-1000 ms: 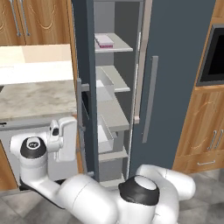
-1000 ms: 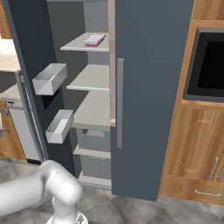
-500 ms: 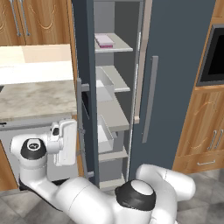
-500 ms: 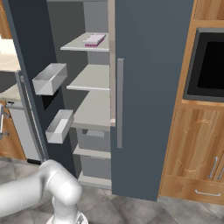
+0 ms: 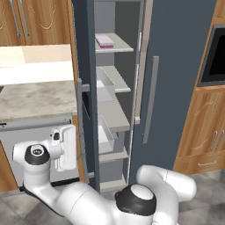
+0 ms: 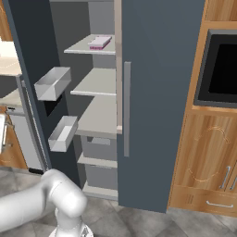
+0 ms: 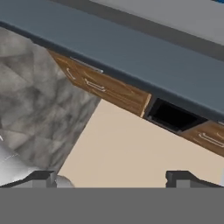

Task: The ice cube tray has been filled with water. Take the tray and place it in the freezer to make ice. Close the freezer door after placing the tray.

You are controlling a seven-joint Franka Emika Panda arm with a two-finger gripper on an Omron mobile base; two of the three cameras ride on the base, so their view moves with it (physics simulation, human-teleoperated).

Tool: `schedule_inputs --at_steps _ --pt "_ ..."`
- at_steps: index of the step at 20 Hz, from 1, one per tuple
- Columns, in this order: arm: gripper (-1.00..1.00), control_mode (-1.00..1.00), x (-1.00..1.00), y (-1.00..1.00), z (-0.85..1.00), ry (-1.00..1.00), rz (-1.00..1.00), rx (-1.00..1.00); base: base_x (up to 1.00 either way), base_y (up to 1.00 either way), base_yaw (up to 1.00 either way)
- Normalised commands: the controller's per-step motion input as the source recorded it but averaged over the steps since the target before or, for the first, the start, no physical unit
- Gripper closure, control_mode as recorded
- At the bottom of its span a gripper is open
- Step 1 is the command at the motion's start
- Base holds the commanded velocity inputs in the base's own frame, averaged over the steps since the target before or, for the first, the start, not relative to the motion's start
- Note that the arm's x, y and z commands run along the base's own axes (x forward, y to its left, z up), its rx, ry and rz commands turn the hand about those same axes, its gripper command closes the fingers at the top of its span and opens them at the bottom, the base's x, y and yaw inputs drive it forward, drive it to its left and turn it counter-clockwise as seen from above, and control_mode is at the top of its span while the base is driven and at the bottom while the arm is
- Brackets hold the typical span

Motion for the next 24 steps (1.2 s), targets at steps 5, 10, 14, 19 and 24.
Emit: schedule_inputs --at_steps 5,10,14,19,24 --pt "-1.00 -1.00 0.25 0.00 -0.29 -0.09 0.11 0.00 0.00 0.00 0.00" --pt "-1.00 -1.00 0.30 0.03 -0.21 -0.09 0.07 0.00 0.00 0.00 0.00" --pt "-1.00 -1.00 0.29 0.21 -0.16 -0.10 0.03 0.00 0.00 0.00 0.00" --pt "-1.00 -1.00 0.24 0.37 -0.19 -0.09 0.00 0.00 0.00 0.00 0.00" --pt "-1.00 -1.00 0.25 0.52 -0.24 -0.05 0.00 0.00 0.00 0.00 0.00"
